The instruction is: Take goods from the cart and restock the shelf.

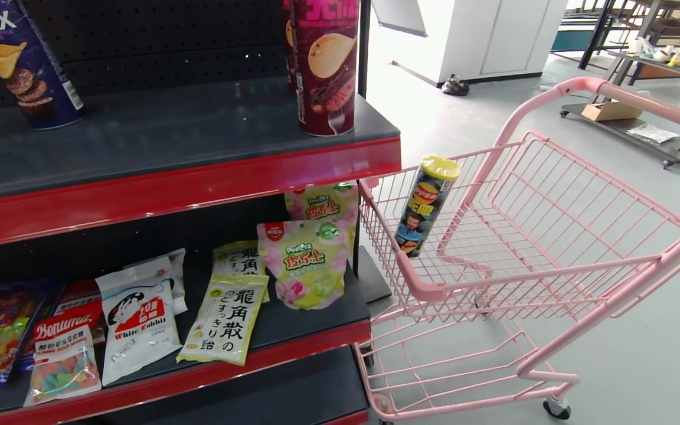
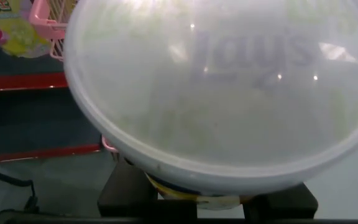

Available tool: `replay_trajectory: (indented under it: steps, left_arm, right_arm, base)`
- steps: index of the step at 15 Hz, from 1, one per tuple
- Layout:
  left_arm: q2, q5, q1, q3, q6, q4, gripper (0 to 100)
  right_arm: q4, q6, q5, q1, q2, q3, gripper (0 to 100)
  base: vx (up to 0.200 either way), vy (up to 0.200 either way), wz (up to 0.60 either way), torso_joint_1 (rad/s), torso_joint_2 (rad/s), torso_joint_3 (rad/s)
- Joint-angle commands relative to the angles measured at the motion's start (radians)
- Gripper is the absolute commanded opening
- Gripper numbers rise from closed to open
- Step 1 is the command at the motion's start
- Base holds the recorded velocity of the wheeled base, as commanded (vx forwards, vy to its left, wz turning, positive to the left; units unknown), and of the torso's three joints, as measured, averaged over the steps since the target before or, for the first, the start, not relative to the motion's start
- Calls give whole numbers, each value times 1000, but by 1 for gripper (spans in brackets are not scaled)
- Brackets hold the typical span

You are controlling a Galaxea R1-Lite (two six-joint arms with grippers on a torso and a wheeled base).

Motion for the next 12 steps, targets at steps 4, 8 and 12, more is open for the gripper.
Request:
replay_trajectory:
  steps: [4, 8, 12]
  left_arm:
    - [1, 1, 0, 0, 0, 0, 100]
    - [1, 1, 0, 0, 0, 0, 100]
    - [1, 1, 0, 0, 0, 0, 100]
  right_arm:
    - [-3, -21, 6, 2, 13, -3, 0]
    - [-15, -30, 9, 4, 47, -9, 0]
    - [-17, -30, 10, 4, 58, -9, 0]
  base:
    - [0, 0, 0, 73, -403, -326]
    - [0, 0, 0, 118, -486, -377]
    - [0, 0, 0, 159, -531, -375]
